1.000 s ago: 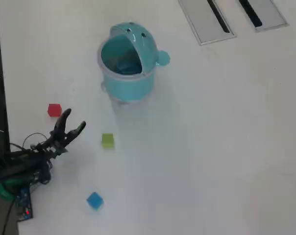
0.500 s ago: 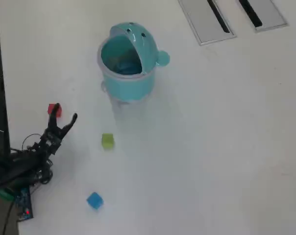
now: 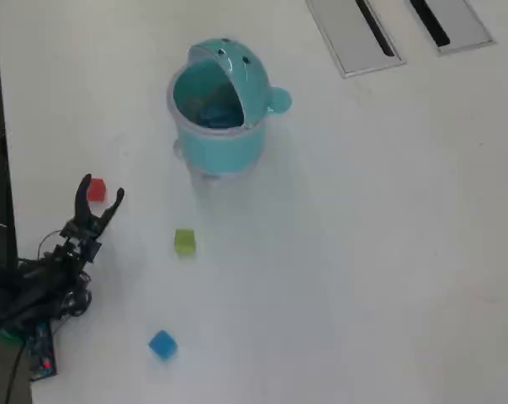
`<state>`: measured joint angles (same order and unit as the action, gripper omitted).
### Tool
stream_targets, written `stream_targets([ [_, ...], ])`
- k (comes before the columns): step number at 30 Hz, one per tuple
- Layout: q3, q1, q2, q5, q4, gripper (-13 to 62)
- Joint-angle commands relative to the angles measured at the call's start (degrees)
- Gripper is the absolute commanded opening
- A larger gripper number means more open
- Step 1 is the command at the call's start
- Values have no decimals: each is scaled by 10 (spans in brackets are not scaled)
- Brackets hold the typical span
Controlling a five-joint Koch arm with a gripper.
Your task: Grasp RGB lego blocks and put them in the bin one by one.
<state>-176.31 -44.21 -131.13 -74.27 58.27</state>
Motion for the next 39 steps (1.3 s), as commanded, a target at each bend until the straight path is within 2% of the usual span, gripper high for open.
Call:
stream_targets([
  [1,31,-5,-37,-70,-11,312],
  [7,78,-59,-36,-176,-142,305],
  [9,90,-85,-34,-174,-185,289],
  [13,185,-123,-25,-163,-387,289],
  [27,191,-199,37,-165,-432,289],
  [39,197,-221,108,-229,-468,289],
])
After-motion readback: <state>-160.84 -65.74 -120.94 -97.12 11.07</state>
